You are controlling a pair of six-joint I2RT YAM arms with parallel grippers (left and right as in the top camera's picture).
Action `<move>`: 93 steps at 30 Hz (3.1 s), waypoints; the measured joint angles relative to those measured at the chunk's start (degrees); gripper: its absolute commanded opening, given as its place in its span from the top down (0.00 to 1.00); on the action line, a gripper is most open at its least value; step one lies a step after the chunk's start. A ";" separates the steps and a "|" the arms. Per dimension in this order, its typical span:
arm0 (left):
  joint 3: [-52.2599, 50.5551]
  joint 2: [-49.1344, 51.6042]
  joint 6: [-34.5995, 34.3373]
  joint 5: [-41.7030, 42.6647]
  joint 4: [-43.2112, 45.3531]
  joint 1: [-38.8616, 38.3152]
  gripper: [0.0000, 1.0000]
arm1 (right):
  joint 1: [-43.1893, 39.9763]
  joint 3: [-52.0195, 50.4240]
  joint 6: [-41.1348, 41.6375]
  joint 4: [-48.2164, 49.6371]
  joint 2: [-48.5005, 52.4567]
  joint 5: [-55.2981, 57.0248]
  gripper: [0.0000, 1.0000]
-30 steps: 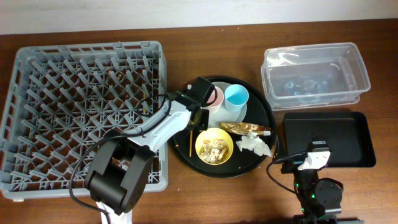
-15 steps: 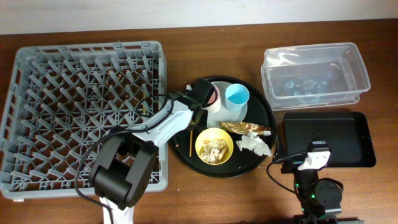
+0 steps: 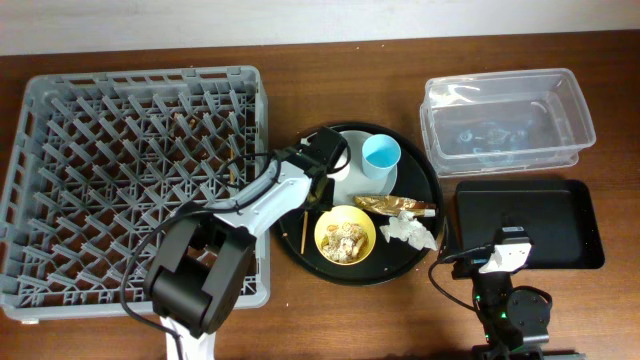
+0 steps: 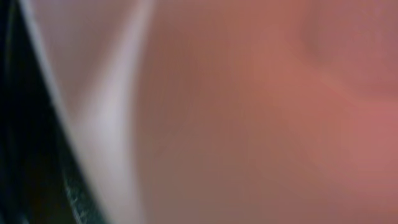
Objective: Sort waste into correct bins and load items into the dishwasher rack
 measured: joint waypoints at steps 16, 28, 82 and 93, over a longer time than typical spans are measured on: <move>0.17 -12.72 -0.02 -0.24 -3.80 0.04 0.99 | 0.00 0.00 0.02 0.00 0.00 0.00 0.01; 0.22 -21.68 0.00 -6.62 -9.03 4.24 0.99 | 0.00 0.00 0.00 0.00 0.00 0.00 0.01; -16.24 -22.99 10.84 -8.31 4.72 13.90 0.64 | 0.00 0.00 0.00 0.00 0.00 0.00 0.01; -16.17 -23.32 10.78 -7.87 4.68 13.57 0.67 | 0.00 0.00 0.02 0.00 0.00 0.00 0.01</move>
